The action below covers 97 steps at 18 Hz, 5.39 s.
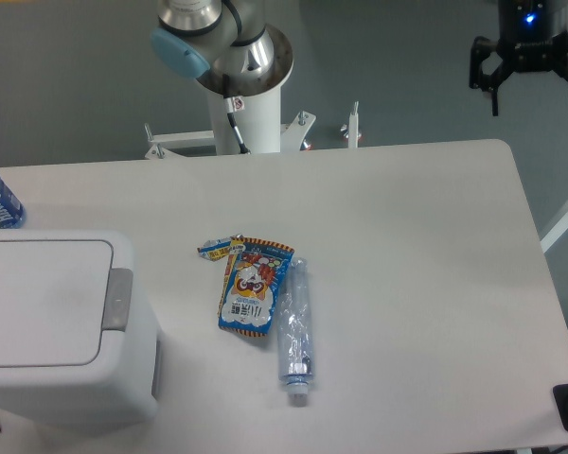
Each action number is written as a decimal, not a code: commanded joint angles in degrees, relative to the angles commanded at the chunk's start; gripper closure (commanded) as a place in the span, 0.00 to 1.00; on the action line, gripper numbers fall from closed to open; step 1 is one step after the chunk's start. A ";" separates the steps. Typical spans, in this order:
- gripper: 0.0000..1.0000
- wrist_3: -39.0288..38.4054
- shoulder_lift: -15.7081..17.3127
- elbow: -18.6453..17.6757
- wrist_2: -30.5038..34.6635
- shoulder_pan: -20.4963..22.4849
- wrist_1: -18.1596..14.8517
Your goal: Open the trash can
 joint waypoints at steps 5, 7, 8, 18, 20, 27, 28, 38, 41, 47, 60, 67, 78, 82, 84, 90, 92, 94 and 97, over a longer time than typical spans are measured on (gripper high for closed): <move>0.00 -0.78 0.88 -0.09 -0.09 -0.44 0.00; 0.00 -6.82 1.23 -0.09 0.00 -1.14 0.00; 0.00 -11.03 1.23 0.00 0.09 -2.19 0.00; 0.00 -41.71 0.27 0.87 1.06 -15.63 2.55; 0.00 -48.31 -0.61 1.14 0.97 -19.49 3.86; 0.00 -63.61 -2.46 1.23 -7.27 -27.77 5.45; 0.00 -65.81 -2.72 1.23 -9.47 -27.86 5.45; 0.00 -74.35 -8.43 2.81 -16.52 -35.68 5.63; 0.00 -74.97 -9.40 3.16 -16.52 -37.53 5.63; 0.00 -76.99 -9.58 2.99 -16.61 -38.93 5.63; 0.00 -78.31 -9.84 2.81 -16.35 -40.25 5.63; 0.00 -78.22 -10.28 2.81 -16.35 -40.34 5.63; 0.00 -78.05 -10.81 2.64 -16.26 -40.69 5.80; 0.00 -77.96 -10.99 2.72 -16.26 -40.69 5.89; 0.00 -77.96 -11.16 2.72 -16.26 -40.69 5.89; 0.00 -77.70 -11.16 3.34 -16.26 -40.69 6.85; 0.00 -77.69 -10.81 5.26 -16.17 -40.61 6.94; 0.00 -77.61 -10.81 7.55 -14.86 -40.52 7.65; 0.00 -77.52 -10.55 8.87 -11.17 -38.51 8.26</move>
